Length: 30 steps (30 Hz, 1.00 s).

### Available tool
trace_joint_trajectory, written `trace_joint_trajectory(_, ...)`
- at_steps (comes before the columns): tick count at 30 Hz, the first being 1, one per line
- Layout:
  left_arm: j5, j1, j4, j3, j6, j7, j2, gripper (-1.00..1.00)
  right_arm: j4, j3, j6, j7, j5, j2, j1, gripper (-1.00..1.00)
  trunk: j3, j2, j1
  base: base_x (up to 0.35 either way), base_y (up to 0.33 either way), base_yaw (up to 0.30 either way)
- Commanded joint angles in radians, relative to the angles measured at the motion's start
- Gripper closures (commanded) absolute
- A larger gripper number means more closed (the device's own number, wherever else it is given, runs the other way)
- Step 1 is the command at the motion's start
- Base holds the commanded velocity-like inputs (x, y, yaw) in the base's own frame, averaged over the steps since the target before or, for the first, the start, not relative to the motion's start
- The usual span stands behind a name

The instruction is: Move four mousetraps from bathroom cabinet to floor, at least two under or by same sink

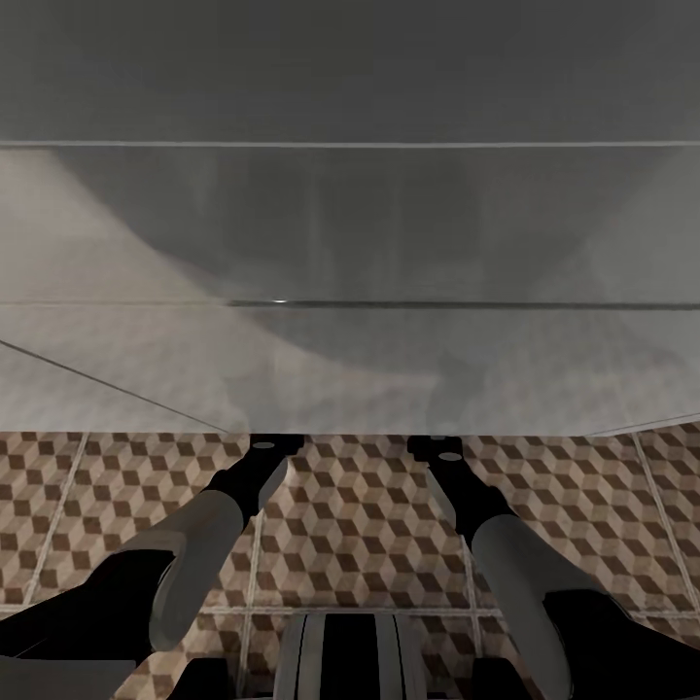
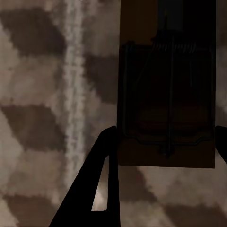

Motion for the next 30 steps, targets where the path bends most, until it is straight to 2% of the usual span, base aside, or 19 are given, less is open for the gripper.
trace_joint_trajectory(1, -0.012, 0.0, -0.002, 0.005, 0.006, 0.002, -0.001, 1.0, -0.001, 0.002, 0.009, -0.007, 0.006, 0.0, 0.0, 1.0, -0.001, 0.0, 0.0, 0.009, 0.0, 0.0)
trace_joint_trajectory(30, -0.012, 0.0, -0.002, 0.004, 0.006, 0.002, -0.001, 1.0, -0.001, 0.002, 0.01, -0.007, 0.006, 0.0, 0.0, 1.0, -0.001, 0.0, 0.0, 0.02, 0.0, 0.0)
